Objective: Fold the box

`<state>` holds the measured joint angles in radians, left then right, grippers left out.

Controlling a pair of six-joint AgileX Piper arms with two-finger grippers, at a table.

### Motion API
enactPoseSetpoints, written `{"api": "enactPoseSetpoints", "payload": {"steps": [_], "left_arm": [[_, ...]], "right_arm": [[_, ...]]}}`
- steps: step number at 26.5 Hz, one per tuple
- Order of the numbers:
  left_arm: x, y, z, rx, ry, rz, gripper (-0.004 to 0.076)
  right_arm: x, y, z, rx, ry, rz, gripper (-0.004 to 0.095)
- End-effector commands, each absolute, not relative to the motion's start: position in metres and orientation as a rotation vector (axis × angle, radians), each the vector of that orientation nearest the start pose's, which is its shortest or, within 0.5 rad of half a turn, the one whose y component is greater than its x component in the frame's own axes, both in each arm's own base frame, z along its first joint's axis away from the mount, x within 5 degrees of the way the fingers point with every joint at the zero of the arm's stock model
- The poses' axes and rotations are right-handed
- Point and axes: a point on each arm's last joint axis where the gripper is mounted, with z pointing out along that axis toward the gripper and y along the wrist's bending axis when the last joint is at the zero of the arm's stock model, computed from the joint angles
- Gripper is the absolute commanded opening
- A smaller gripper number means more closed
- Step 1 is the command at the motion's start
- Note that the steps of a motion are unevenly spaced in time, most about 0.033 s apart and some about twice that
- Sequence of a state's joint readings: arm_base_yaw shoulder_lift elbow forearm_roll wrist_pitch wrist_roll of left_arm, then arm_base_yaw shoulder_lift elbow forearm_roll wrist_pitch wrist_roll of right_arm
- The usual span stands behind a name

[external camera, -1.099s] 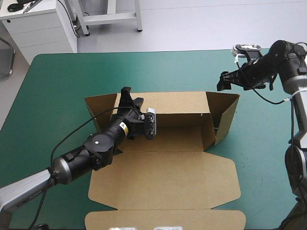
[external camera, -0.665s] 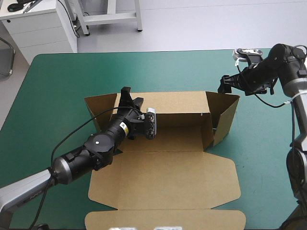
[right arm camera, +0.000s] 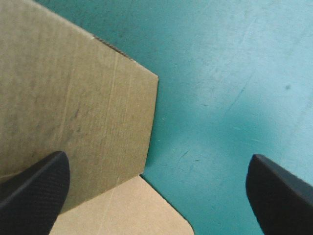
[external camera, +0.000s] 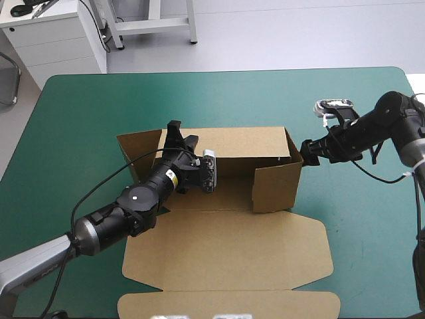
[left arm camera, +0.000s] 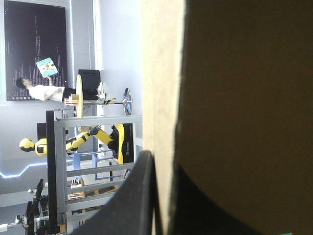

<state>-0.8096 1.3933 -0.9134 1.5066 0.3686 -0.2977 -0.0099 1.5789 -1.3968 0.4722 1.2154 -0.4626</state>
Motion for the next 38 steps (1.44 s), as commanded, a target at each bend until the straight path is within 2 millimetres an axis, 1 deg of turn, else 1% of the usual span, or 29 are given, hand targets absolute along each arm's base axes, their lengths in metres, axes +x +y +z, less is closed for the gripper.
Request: {"api": "enactPoseSetpoints", "payload": {"steps": [1,6,9,11,12,13,16,27,30,33,35,38], "left_arm": [[0.234,-0.193,0.301,1.487,1.356,0.608,-0.0008],[0.234,-0.193,0.301,1.484,1.359,0.605,-0.0008],[0.234,-0.193,0.301,1.484,1.359,0.605,-0.0008],[0.234,-0.193,0.301,1.484,1.359,0.605,-0.0008],[0.234,-0.193,0.301,1.482,1.361,0.605,-0.0008],[0.234,-0.193,0.301,1.482,1.361,0.605,-0.0008],[0.234,-0.193,0.301,1.473,1.369,0.597,-0.0008],[0.234,-0.193,0.301,1.468,1.373,0.592,-0.0008],[0.234,-0.193,0.301,1.468,1.373,0.592,-0.0008],[0.234,-0.194,0.301,1.469,1.372,0.59,-0.0008],[0.234,-0.194,0.301,1.469,1.372,0.59,-0.0008],[0.234,-0.193,0.301,1.466,1.374,0.591,-0.0008]], "right_arm": [[0.303,0.043,0.342,-0.544,2.533,0.594,0.09],[0.283,0.047,0.331,-0.669,2.466,0.621,0.0899],[0.278,0.049,0.326,-0.66,2.462,0.657,0.0893],[0.277,0.052,0.322,-0.668,2.432,0.697,0.0854],[0.274,0.055,0.317,-0.682,2.419,0.753,0.0806],[0.273,0.055,0.316,-0.69,2.413,0.769,0.0783],[0.27,0.056,0.312,-0.711,2.432,0.796,0.075],[0.258,0.062,0.324,-0.749,2.386,0.878,0.075],[0.259,0.069,0.325,-0.764,2.361,0.858,0.075],[0.264,0.084,0.325,-0.773,2.306,0.795,0.075],[0.267,0.097,0.327,-0.778,2.253,0.742,0.075],[0.27,0.108,0.329,-0.775,2.2,0.692,0.0734]]}}
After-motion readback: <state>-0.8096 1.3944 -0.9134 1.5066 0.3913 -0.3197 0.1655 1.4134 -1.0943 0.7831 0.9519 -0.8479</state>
